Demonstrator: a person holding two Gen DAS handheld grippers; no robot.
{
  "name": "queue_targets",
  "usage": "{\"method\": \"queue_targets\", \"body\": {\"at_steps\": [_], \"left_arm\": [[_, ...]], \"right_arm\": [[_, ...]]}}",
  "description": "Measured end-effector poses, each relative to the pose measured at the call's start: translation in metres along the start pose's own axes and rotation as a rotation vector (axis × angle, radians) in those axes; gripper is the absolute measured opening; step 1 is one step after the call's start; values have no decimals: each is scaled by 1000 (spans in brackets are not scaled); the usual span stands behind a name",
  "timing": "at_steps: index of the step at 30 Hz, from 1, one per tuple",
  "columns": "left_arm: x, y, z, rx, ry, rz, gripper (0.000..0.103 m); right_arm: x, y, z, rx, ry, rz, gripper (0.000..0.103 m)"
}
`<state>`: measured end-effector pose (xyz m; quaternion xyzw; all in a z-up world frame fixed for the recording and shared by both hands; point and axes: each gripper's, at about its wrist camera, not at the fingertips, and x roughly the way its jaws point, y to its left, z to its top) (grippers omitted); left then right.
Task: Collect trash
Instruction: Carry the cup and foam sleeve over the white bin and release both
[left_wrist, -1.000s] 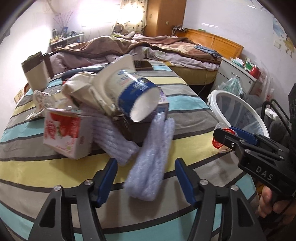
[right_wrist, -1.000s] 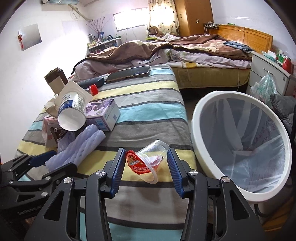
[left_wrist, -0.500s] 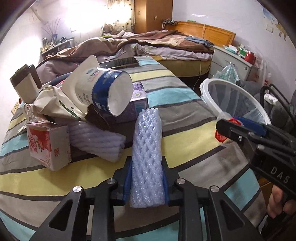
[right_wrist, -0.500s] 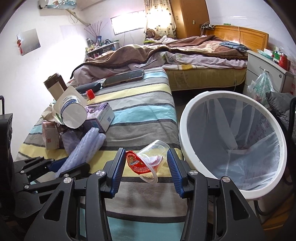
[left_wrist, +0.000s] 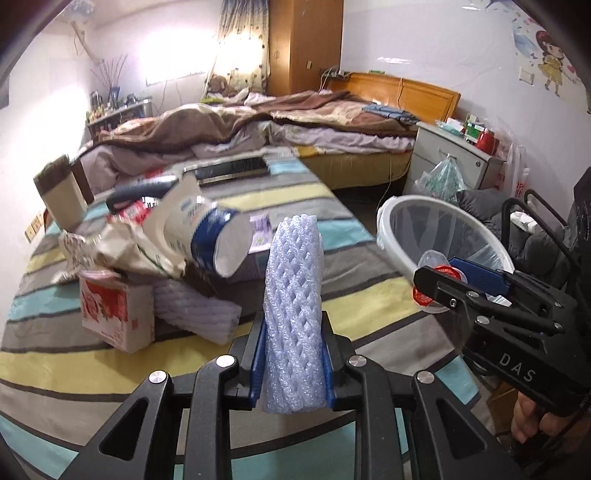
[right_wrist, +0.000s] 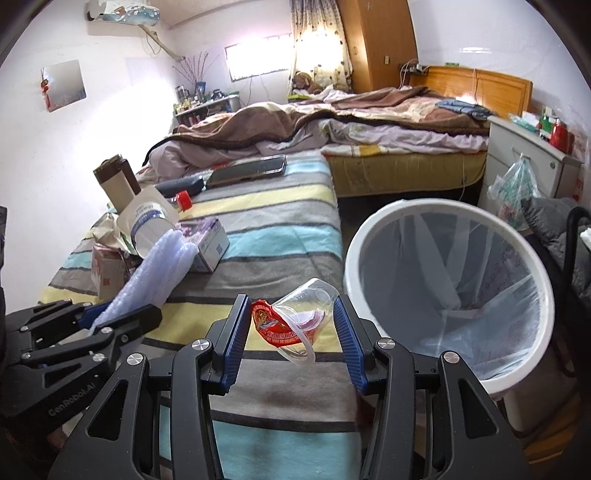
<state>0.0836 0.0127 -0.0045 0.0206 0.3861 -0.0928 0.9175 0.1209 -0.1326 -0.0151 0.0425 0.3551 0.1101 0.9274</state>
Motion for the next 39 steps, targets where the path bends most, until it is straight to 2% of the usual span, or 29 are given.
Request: {"method": "queue_targets", "body": {"at_steps": [8,15,24,34,37,39], "left_arm": [[-12,-21,20,22,-52,-59,25],[-2,-52,37,54,-55,-134,25],[14,-99,57,115,-62,-193,25],[50,-131,67,123,8,-264,25],[60,-138,66,153,18,-230,25],[66,-139,66,151,33,-240,25]], "right_arm": [[-18,-13,8,1,-55,-53,48],[-30,-35,12,12,-94,-130,48],[-39,-73,14,47,-107,-215,48],[-33,-99,13,71,-86,-264,48],[-23,-111,14,88,-64,-269,48],[-16,-119,14,102,-46,-263,48]]}}
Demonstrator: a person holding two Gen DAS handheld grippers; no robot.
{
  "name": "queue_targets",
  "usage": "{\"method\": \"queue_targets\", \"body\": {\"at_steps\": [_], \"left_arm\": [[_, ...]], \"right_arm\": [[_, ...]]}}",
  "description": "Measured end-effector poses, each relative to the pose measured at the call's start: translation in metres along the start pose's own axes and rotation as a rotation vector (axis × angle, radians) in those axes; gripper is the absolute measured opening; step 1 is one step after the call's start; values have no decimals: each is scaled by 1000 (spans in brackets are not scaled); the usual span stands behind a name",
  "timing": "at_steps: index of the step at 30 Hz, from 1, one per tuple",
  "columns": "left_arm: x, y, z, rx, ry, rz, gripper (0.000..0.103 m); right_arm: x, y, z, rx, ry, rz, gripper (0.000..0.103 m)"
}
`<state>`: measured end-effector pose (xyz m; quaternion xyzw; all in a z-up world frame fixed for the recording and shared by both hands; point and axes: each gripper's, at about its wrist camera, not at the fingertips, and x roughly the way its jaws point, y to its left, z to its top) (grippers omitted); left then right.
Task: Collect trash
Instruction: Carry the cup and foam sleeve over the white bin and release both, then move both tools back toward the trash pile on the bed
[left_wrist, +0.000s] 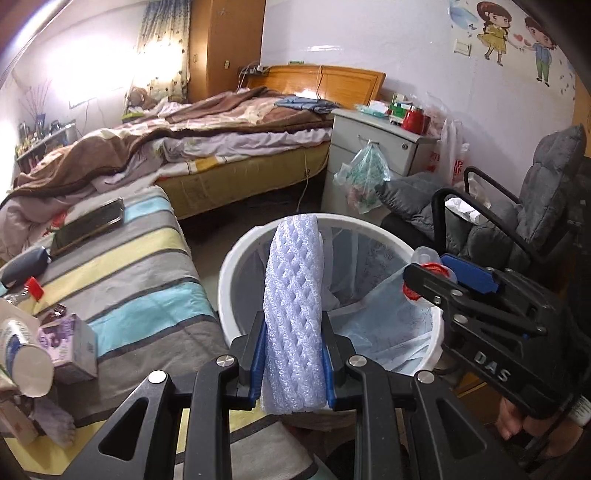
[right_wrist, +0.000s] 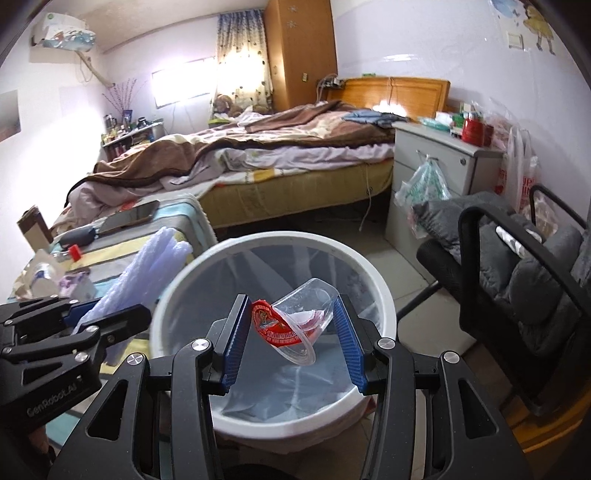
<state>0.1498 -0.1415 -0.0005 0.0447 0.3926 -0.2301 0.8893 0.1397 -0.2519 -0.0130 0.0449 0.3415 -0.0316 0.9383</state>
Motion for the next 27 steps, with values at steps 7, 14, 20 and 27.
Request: {"method": "queue_targets", "body": {"at_steps": [7,14,20,27], "left_arm": [[21,4,4,-19,38,5,26],[22,10,2,-42,27,-4,59],[12,14,1,-51,16,12,59],[-19,21,-6,-66,-32,59,59]], "right_arm": [[22,-8,-2,-1,63,11,49],[24,-12,-4,-7,89,-5,65],[16,-10,-4,-7,78,-20,65],[2,0,0,1,41,7,65]]}}
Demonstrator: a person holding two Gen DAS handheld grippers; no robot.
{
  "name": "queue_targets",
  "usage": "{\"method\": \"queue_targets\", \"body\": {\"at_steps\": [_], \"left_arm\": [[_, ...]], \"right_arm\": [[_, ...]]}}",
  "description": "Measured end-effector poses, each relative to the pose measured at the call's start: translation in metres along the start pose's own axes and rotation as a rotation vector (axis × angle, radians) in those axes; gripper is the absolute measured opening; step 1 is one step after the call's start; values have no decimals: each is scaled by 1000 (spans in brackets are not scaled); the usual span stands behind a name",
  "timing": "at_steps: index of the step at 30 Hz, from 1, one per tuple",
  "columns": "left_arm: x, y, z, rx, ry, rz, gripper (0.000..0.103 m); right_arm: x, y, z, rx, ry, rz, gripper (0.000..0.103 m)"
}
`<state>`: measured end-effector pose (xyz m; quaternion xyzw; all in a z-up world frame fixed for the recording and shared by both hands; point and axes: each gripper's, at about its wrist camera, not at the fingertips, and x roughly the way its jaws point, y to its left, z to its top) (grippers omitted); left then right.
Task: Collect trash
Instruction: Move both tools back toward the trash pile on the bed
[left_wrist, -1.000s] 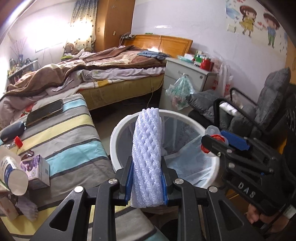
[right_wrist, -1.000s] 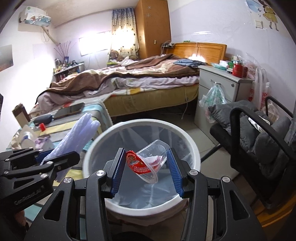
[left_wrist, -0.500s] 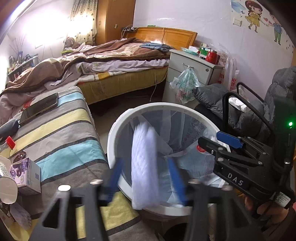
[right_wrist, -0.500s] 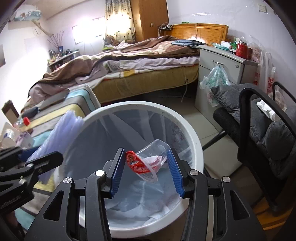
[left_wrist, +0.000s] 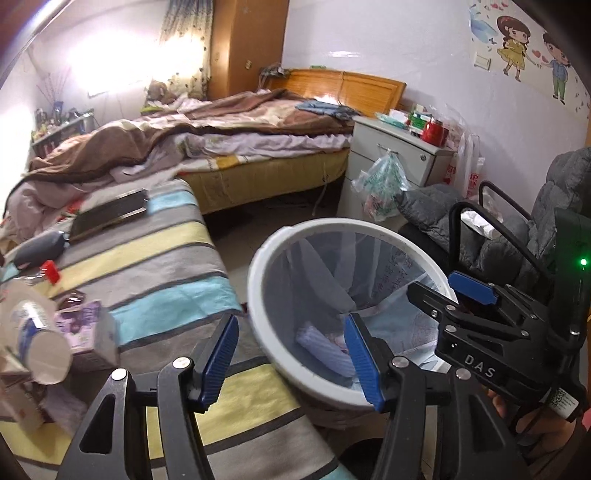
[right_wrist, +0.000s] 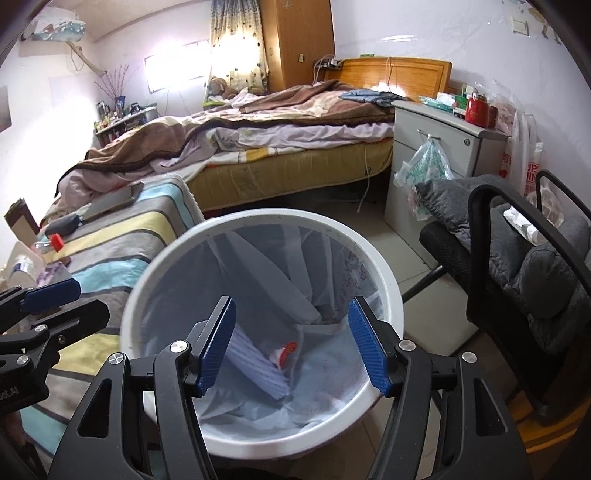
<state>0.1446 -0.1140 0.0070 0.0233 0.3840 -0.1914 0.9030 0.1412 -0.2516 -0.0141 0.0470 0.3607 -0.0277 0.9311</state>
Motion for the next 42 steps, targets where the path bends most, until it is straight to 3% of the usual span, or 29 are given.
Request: {"method": "queue_targets", "body": {"at_steps": [12,24,27,34,42], "left_arm": [[-61,35,-21,-37,-84,120,59],[-107,113,-64,-167,-110,266,59],[-115,134,-74,-191,-114,332,59],[-124,180,-96,-274,-91,372,60],[-114,213,-110,-299,-41,367,63]], "right_arm": [[-25,35,-1,-21,-69,43,65],[-21,94,-10,-112,-60,161,65],[-20,108,-12,-129,-53,192,65],[-14,142,-15,-194,-26,247,65],[-8,178,-17,-228,-3,306,65]]}}
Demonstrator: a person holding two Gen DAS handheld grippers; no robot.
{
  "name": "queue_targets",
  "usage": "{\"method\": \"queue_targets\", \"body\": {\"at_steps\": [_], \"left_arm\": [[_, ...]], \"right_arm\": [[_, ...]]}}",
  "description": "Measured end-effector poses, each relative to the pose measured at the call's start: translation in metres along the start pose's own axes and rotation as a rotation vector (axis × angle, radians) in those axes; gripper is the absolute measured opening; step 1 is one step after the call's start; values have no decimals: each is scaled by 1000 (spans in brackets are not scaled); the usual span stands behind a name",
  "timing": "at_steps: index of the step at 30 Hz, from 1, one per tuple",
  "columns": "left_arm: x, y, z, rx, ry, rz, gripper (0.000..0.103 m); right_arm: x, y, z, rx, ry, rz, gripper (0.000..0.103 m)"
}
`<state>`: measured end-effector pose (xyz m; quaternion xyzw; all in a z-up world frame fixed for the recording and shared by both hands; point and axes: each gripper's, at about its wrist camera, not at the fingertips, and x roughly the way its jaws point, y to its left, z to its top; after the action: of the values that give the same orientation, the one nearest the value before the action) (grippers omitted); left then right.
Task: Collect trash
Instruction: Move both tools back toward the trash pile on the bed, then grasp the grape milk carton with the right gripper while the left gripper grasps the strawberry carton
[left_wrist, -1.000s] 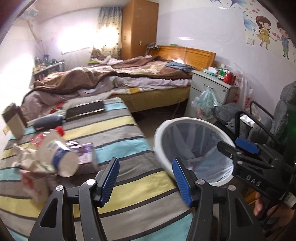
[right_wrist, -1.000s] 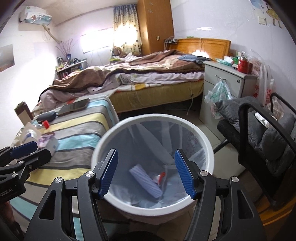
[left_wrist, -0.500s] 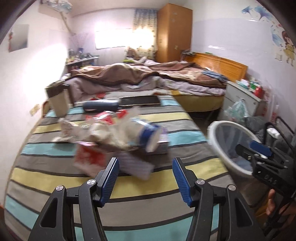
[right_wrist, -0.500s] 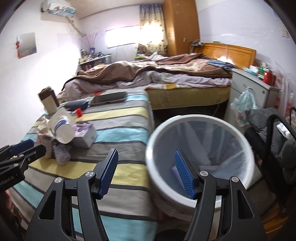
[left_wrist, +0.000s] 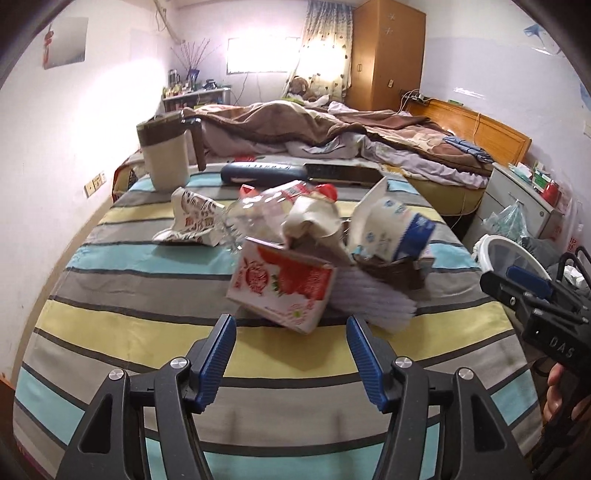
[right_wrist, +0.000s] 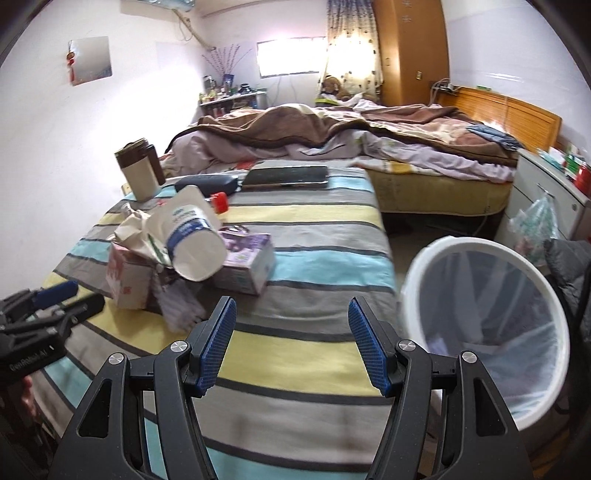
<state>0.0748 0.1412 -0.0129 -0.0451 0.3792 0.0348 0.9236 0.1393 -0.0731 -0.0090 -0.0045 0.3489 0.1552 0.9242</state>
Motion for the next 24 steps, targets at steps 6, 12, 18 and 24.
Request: {"method": "queue_targets", "body": {"at_steps": [6,12,18,24], "left_arm": [[22,13,2,-4,48,-6,67],[37,12,1,23,94,-48,67],[50,16,4,14,122,-13,67],[45,38,4,-24,112,29,67]], "right_arm": [[4,20,17,-12,-28,80,65],[19,40,30,-58,-23,105,65],[41,53,34,-106,46,82,65],[40,56,31,-121,47,82,61]]}}
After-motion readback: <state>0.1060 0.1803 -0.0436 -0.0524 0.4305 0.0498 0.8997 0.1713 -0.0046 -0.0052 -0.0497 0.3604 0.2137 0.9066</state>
